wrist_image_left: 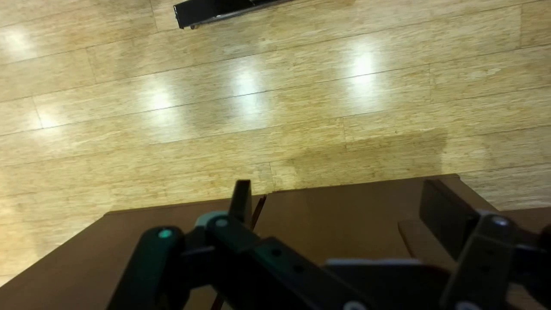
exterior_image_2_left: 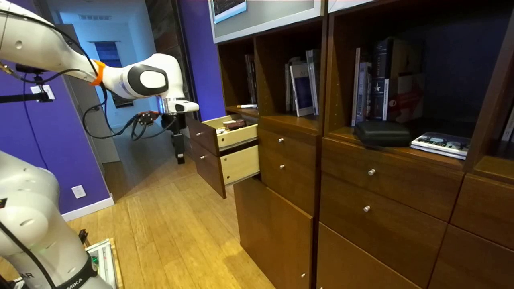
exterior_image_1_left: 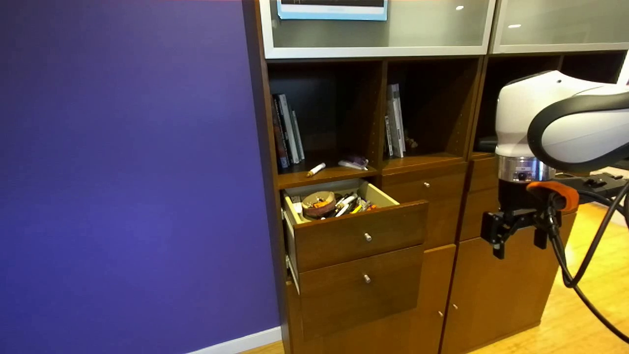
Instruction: Pick up the black pen from the open drawer and put it on the brown shelf right above the top open drawer
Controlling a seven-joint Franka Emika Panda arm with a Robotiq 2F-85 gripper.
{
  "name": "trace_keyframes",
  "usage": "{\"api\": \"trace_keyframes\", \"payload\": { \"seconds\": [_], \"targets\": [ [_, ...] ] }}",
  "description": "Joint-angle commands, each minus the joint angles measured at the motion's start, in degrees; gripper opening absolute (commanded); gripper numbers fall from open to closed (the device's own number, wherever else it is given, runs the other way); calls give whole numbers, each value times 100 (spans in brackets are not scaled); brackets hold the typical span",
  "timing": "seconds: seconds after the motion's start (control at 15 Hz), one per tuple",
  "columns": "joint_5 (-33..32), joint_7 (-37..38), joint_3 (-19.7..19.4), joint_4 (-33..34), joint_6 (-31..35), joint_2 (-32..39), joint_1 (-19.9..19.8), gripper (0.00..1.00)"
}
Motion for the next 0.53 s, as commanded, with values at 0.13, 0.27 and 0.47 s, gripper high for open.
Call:
{"api": "trace_keyframes", "payload": {
  "seconds": [0.13,0.27,0.47],
  "targets": [
    [-349,213,143,1346,-386,346,202,100],
    [-256,472,163,1975,-449,605,179,100],
    [56,1108,120,2956,-401,1216,161,100]
  ]
}}
